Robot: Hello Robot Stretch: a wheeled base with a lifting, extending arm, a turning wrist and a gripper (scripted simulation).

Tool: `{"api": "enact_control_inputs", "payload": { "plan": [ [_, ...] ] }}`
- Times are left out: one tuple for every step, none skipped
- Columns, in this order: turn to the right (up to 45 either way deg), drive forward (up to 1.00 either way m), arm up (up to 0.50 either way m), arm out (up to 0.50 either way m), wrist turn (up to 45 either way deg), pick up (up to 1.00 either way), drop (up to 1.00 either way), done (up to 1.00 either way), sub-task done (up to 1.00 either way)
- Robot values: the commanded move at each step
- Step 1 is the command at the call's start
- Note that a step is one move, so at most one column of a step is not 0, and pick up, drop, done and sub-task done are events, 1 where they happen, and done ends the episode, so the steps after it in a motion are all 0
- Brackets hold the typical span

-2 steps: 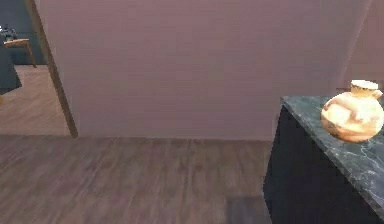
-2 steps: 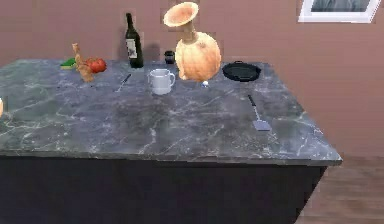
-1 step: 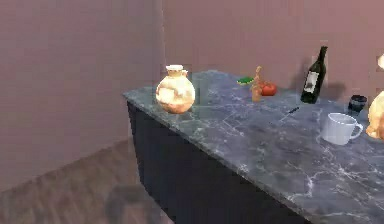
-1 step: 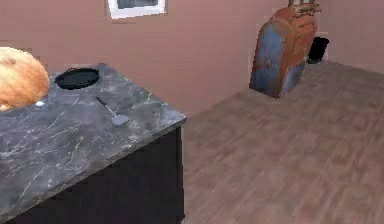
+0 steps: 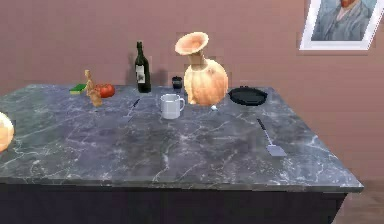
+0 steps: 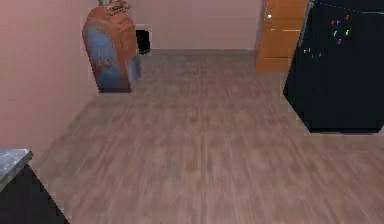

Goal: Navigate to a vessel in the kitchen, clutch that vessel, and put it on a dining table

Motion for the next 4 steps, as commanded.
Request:
{"api": "enact_control_inputs", "payload": {
  "plan": [
    [27.0,0.0,0.0,0.0,0.0,0.0,0.0,0.0,0.0],
    [0.0,0.3,0.0,0.0,0.0,0.0,0.0,0.0,0.0],
    [-45.0,0.0,0.0,0.0,0.0,0.0,0.0,0.0,0.0],
    [-45.0,0.0,0.0,0.0,0.0,0.0,0.0,0.0,0.0]
  ]
}}
